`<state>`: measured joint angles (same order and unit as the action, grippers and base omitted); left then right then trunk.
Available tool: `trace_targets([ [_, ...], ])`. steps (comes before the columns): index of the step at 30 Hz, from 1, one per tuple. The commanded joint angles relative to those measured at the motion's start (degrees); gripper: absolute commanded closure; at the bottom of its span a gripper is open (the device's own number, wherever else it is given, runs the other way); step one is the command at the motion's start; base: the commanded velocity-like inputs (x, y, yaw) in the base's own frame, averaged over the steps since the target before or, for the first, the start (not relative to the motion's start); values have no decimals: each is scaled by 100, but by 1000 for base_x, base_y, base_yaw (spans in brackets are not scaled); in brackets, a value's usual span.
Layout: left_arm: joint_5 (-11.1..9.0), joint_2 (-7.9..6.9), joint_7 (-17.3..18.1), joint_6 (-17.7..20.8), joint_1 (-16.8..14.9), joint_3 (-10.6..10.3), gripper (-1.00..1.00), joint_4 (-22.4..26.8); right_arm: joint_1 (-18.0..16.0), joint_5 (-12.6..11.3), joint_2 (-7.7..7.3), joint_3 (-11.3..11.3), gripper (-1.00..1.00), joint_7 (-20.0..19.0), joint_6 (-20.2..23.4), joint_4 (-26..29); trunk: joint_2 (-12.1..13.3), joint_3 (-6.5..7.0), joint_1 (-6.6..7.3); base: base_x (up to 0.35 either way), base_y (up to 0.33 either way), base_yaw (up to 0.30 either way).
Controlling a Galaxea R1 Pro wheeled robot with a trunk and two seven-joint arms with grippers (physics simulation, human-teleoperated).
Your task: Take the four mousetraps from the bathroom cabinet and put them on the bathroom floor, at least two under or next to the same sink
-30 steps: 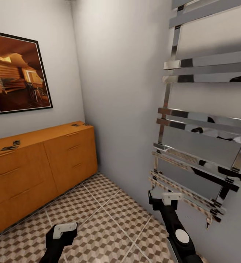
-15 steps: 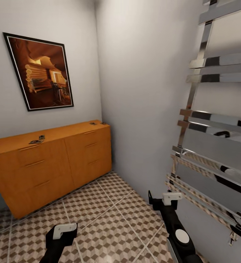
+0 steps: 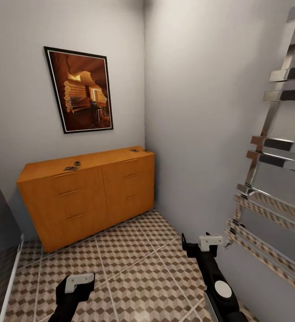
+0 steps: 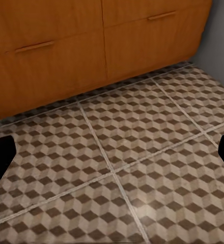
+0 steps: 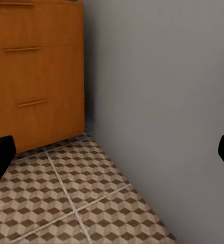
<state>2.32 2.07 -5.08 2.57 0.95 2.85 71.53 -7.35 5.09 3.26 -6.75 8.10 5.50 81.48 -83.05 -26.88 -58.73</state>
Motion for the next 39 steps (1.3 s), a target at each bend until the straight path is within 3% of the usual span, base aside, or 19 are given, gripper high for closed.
trace_targets([
  [1, 24, 4, -10, 28, 1, 3, -100, 11, -3, 54, -1, -11, -100, 34, 47, 8, -3, -5, 0, 0, 0, 291],
  [13, 23, 47, -10, 42, 1, 5, -100, 2, -3, 54, -1, -11, -100, 34, 47, 12, -3, -5, 0, 66, 0, 103],
  [39, 23, 56, -7, 43, 1, 5, -100, -10, -3, 54, -5, -11, -100, 27, 40, 11, -3, -5, 0, 331, 0, 1],
])
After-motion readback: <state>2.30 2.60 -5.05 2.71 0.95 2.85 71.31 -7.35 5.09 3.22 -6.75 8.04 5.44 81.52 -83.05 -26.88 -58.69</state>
